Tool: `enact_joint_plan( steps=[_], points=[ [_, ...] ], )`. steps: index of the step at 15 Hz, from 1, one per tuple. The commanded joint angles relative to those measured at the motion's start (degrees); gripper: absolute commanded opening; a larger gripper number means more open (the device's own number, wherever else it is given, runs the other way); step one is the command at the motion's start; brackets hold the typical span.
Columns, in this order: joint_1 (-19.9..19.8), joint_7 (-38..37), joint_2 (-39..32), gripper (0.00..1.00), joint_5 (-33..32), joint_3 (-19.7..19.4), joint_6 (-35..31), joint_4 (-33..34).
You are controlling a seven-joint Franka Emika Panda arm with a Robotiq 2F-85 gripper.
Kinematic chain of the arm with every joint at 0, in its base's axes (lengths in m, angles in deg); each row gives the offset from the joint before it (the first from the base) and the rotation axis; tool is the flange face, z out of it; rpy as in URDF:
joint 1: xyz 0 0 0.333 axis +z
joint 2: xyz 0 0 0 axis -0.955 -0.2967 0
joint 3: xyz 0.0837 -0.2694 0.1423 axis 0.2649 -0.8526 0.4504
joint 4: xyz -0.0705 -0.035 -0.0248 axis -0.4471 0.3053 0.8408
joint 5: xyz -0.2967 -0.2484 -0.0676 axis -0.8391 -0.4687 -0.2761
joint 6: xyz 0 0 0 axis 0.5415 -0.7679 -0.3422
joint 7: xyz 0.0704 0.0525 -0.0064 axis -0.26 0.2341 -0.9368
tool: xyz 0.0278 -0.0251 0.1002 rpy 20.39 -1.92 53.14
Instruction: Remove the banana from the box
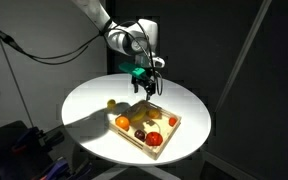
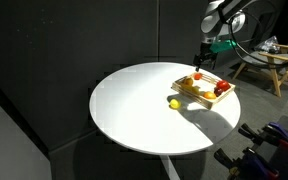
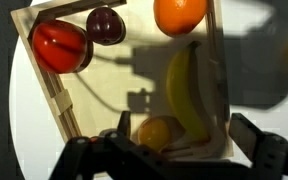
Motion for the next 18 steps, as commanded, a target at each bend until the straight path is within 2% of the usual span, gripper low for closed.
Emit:
enact_joint_plan(
  steps=[1, 9, 18],
  points=[
    [-1.0, 0.8, -3.1, 1.00, 1.8, 1.2, 0.2, 3.4],
    [-1.6, 3.2, -8.7, 1.00, 1.8, 2.4, 0.6, 8.7],
    [-3.0, 8.0, -11.3, 1.00, 1.1, 3.1, 0.9, 10.6]
  ],
)
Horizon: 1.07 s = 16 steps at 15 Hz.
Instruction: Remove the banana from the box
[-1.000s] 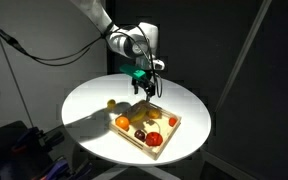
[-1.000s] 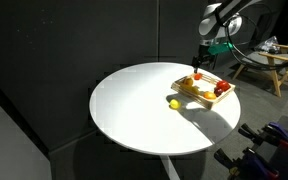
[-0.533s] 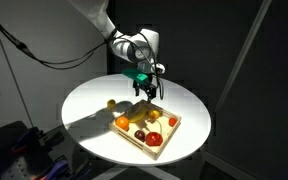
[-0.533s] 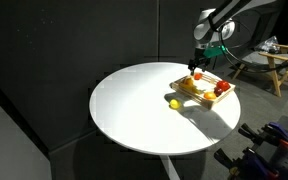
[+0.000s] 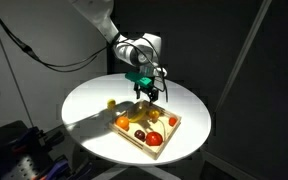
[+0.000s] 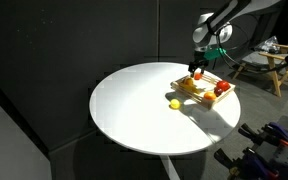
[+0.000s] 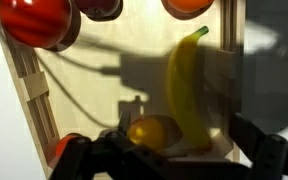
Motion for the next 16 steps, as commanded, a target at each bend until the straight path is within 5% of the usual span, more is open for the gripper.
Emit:
enact_joint_plan(
  steps=[1, 16],
  points=[
    [-1.4, 2.2, -1.4, 1.00, 0.2, 1.0, 0.7, 2.1],
    [-0.7, 0.9, -6.2, 1.00, -0.2, 1.3, -4.7, 2.1]
  ],
)
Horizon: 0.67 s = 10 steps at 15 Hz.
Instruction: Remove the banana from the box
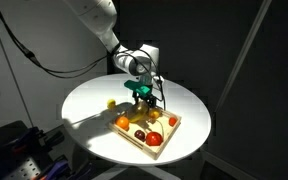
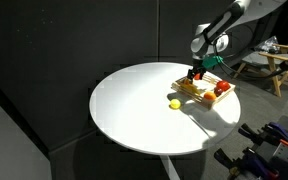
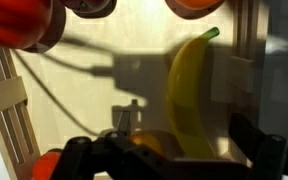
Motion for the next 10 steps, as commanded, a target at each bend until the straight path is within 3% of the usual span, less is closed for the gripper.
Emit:
enact_joint_plan(
  steps=[1, 10],
  points=[
    [-0.4, -0.1, -1.8, 1.00, -0.2, 0.6, -1.1, 1.7],
    [-0.2, -0.8, -4.4, 1.00, -0.3, 0.6, -3.4, 2.8]
  ],
)
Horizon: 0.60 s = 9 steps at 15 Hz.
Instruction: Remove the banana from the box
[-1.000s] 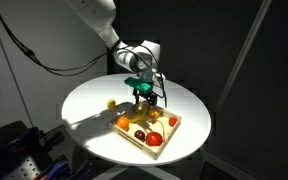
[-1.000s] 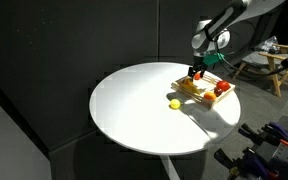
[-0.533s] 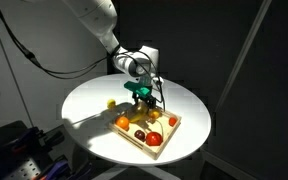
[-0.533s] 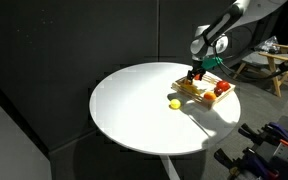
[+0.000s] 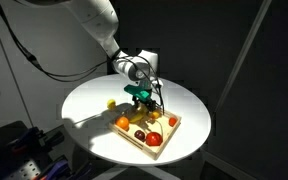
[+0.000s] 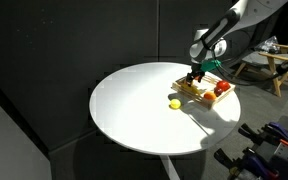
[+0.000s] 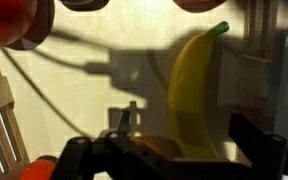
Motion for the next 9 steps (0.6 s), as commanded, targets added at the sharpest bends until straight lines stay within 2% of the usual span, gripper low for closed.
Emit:
enact_joint_plan(
  steps=[1, 9],
  points=[
    [-0.2, -0.8, -1.9, 1.00, -0.4, 0.3, -0.8, 2.3],
    [0.1, -1.3, -4.5, 1.00, -0.5, 0.3, -1.5, 3.9]
  ],
)
